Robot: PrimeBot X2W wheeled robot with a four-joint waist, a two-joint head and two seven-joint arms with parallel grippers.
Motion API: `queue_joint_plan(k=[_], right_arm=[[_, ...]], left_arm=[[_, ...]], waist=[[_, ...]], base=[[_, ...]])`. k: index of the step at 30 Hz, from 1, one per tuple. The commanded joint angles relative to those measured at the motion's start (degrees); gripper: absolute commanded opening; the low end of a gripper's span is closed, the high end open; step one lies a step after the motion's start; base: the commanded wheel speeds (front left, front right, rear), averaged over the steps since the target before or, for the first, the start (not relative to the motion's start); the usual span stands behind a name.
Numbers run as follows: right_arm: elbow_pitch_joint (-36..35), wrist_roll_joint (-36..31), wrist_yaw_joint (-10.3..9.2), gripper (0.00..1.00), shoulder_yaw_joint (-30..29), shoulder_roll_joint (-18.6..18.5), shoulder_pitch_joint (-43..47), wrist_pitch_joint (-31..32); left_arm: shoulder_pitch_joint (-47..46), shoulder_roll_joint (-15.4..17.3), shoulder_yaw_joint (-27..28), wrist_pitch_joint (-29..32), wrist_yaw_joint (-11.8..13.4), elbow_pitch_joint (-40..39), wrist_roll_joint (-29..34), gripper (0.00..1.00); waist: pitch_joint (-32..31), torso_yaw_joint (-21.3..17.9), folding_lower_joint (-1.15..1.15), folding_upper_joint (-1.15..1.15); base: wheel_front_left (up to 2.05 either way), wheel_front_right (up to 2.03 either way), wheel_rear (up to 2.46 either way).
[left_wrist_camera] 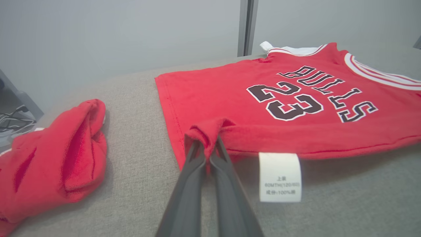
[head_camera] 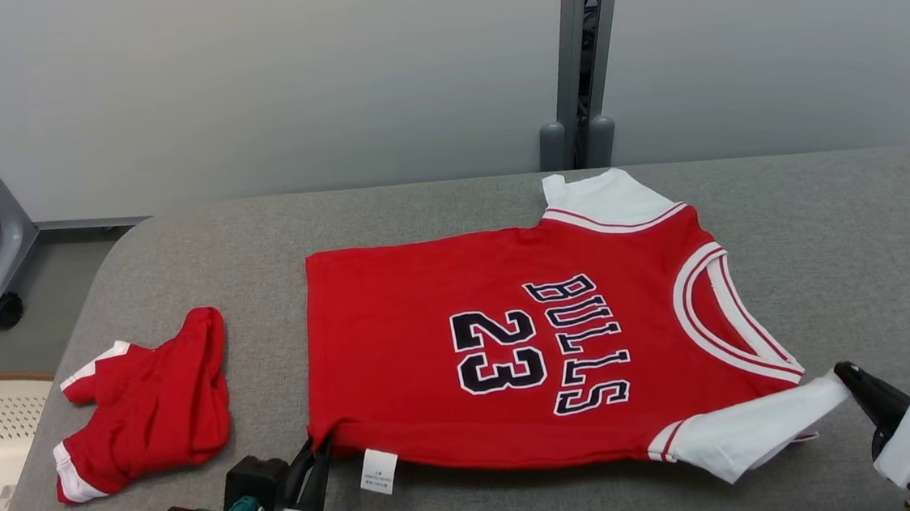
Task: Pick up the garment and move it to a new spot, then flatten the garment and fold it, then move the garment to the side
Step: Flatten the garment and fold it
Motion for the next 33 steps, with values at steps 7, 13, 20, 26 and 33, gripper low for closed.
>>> queue_joint_plan(k=[7,13,20,26,33], right_arm=[[4.3,0.16,0.0,0.0,1.6,-2.16,-7.48,-2.02],[9.09,-0.3,0.0,0.0,3.32,-2.82,-14.01,-3.57],[16.11,-1.15,0.0,0.0,5.01,-2.71,-20.79,-6.3],[23.19,-2.07,0.0,0.0,5.72,-3.03,-26.54,-8.99],[31.64,-2.44,0.0,0.0,6.29,-3.26,-33.04,-11.3]], left_arm=[[-5.77,0.12,-1.59,-0.21,-0.45,3.6,0.27,0.0],[-10.4,-0.19,-2.51,-0.21,-0.52,7.57,-1.2,0.0],[-15.62,-0.36,-5.42,-0.2,-0.7,12.9,-2.92,0.0],[-19.2,-0.37,-8.7,-0.2,-0.55,15.22,-6.0,0.0],[-22.72,-0.36,-11.1,-0.21,0.06,17.48,-9.33,0.0]], waist=[[2.78,1.24,0.0,0.0],[4.92,1.62,0.0,0.0],[7.08,1.99,0.0,0.0],[9.08,2.01,0.0,0.0],[11.62,1.9,0.0,0.0]], base=[[0.0,0.0,0.0],[0.0,0.0,0.0],[0.0,0.0,0.0],[0.0,0.0,0.0],[0.0,0.0,0.0]])
